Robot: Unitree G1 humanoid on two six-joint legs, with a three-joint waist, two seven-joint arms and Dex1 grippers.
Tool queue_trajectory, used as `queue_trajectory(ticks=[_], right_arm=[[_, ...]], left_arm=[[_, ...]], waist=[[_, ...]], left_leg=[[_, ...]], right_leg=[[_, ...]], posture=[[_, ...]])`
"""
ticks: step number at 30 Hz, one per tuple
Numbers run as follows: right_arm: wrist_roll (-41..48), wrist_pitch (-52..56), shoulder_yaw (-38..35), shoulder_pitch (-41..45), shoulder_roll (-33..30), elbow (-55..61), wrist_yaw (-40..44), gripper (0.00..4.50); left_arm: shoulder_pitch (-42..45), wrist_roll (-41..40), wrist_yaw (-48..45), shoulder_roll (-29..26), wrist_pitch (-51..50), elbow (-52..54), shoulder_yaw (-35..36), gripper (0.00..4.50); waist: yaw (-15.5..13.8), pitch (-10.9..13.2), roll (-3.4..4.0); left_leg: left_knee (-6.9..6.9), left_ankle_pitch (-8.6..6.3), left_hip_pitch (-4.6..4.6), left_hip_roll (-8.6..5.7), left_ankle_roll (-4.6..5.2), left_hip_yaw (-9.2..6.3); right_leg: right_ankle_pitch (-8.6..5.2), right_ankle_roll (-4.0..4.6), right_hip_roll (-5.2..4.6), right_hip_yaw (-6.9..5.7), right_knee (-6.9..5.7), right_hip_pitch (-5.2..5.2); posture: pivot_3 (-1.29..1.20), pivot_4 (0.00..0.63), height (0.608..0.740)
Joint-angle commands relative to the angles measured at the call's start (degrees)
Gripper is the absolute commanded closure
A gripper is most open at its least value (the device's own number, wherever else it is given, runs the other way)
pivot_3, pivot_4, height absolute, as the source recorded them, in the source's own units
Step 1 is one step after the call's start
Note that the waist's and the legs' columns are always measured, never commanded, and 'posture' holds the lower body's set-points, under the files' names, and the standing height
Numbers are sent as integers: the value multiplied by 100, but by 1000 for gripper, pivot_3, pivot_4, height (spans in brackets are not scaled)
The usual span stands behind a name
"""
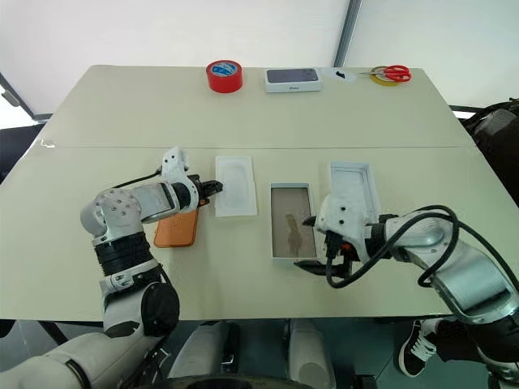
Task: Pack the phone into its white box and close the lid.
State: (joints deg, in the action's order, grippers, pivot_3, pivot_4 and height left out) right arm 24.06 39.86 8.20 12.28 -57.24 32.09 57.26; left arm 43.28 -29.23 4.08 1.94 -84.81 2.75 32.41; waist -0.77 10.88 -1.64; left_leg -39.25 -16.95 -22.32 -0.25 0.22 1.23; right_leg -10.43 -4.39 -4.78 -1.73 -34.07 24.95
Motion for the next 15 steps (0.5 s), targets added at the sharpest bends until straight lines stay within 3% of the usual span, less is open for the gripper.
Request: queue_trajectory(ticks=[1,3,6,13,15], right_arm=[[-399,-135,441,158,-53,14,99,0],[-550,-40,691,255,14,-88,95,0],[-768,-50,973,335,48,-195,126,862],[-1026,-146,1185,546,143,-281,228,4466],[-1110,-208,1234,585,164,-308,271,4466]], left_arm=[[188,-165,-60,30,-144,269,187,4421],[183,-156,-73,36,-213,333,203,4421],[175,-136,-76,72,-300,440,241,4500],[195,-110,-80,45,-403,631,474,4500],[230,-112,-81,13,-426,668,599,4500]], waist=[[0,0,0],[0,0,0],[-7,1,-2],[0,1,-2],[0,1,-2]], left_leg=[[0,0,0,0,0,0],[0,0,0,0,-1,1],[-1,2,-1,0,-3,0],[-1,2,-1,-1,-4,-1],[-1,2,0,-1,-4,-1]], right_leg=[[0,-1,0,0,0,0],[2,-3,-1,1,1,0],[2,-3,-1,1,0,0],[3,-3,-1,0,-1,0],[4,-5,-1,0,-1,0]], posture=[[0,150,732],[0,150,732],[0,150,732],[0,150,732],[0,150,732]])
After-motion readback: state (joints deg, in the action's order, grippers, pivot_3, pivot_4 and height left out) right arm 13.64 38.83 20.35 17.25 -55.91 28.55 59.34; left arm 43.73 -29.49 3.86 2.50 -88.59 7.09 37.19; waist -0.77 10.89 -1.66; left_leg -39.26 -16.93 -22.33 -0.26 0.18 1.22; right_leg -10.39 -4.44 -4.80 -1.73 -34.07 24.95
